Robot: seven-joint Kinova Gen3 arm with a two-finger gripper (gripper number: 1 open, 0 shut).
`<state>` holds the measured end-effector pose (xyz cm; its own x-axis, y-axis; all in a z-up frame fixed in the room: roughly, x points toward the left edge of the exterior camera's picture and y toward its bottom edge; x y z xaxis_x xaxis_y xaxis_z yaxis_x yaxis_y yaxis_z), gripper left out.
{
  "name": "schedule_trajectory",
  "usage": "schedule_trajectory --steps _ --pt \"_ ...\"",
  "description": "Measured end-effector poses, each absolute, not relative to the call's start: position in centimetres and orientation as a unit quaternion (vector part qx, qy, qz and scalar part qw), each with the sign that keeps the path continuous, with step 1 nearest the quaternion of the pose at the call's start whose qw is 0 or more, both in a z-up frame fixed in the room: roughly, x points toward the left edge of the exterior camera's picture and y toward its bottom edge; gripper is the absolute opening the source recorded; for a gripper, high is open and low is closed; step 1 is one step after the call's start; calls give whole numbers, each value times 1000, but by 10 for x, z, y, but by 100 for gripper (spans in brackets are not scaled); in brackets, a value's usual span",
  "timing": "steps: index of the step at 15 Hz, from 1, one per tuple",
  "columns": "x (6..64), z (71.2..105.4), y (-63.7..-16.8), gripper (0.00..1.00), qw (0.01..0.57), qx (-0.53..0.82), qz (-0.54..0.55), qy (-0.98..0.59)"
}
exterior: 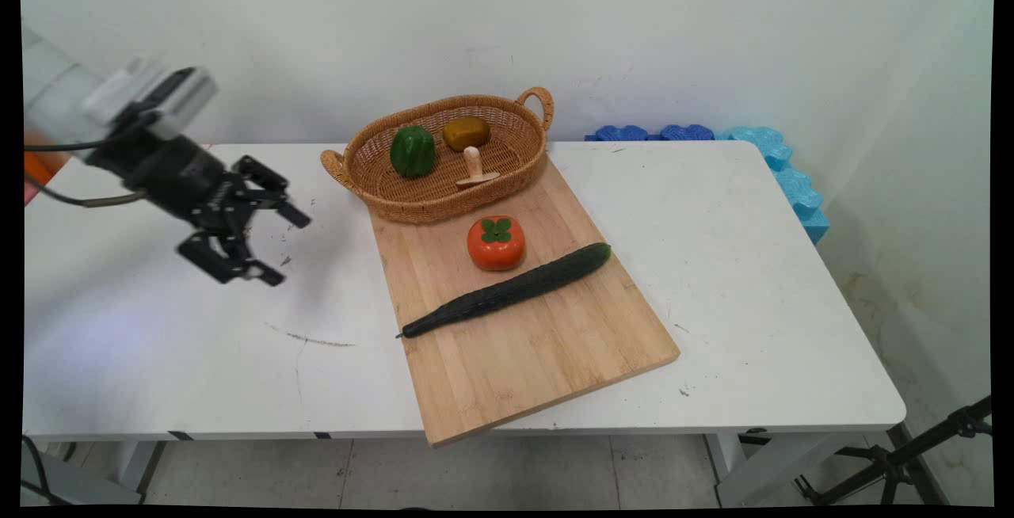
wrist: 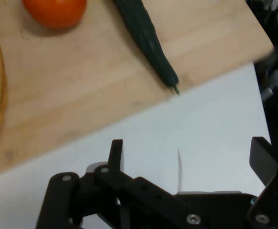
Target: Pick up the cucumber from the cutting board
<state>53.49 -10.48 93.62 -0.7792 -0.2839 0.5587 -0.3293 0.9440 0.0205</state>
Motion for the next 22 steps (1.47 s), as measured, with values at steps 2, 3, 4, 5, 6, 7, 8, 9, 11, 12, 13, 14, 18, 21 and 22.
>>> schedule_trajectory --steps 2,3,4,5,6,7,8,9,11,12,13,14,18,21,22 --pt "508 934 -115 100 290 181 45 -939" --pt "494 933 -120 100 290 190 47 -937" --pt "483 931 -124 100 291 199 48 -935" --pt "469 928 -129 100 291 209 49 -932" --pt "456 925 -133 100 290 219 51 -930" --pt "444 922 -136 100 290 229 52 -928" --pt "433 918 -140 100 289 237 53 -926" --pt "421 914 -143 100 287 249 55 -923" --pt "403 906 -149 100 283 268 57 -919" --pt "394 901 -151 100 281 278 58 -917" --pt "385 896 -154 100 278 291 59 -913" --pt "376 891 -157 100 276 304 60 -910" --pt "350 871 -165 100 264 344 63 -899" --pt "335 858 -168 100 255 365 65 -893" --pt "332 855 -169 100 252 370 66 -892"
